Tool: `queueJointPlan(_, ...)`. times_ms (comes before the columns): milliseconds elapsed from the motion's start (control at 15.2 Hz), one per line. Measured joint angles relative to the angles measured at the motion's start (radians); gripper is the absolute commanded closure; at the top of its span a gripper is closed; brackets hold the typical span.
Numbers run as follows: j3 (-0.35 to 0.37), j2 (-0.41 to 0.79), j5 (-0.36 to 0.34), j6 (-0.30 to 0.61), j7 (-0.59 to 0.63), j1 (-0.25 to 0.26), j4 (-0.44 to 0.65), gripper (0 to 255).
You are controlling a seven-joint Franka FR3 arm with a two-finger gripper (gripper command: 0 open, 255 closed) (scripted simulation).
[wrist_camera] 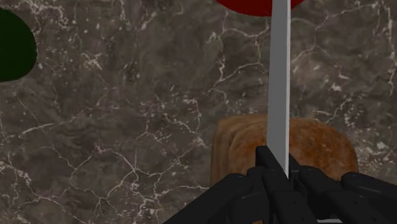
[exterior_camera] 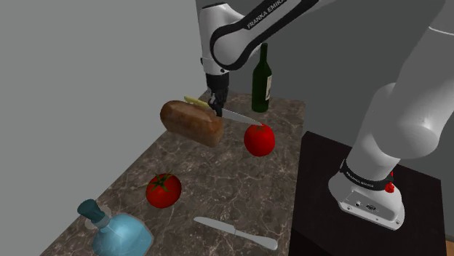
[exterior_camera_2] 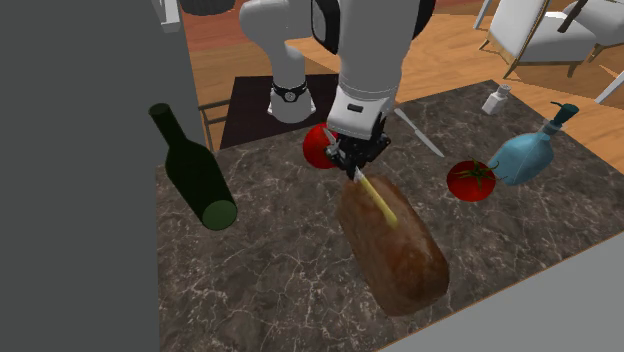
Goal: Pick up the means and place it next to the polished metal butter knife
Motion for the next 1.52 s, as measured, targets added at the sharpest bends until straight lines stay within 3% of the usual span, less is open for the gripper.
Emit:
queueJointPlan(924,0.191,-0.264,0.108,-0.007,0.276,0.171,-0.263,255)
queueJointPlan(1518,0.223,-0.193,0.105,0.117,0.311,0.176,-0.316,255)
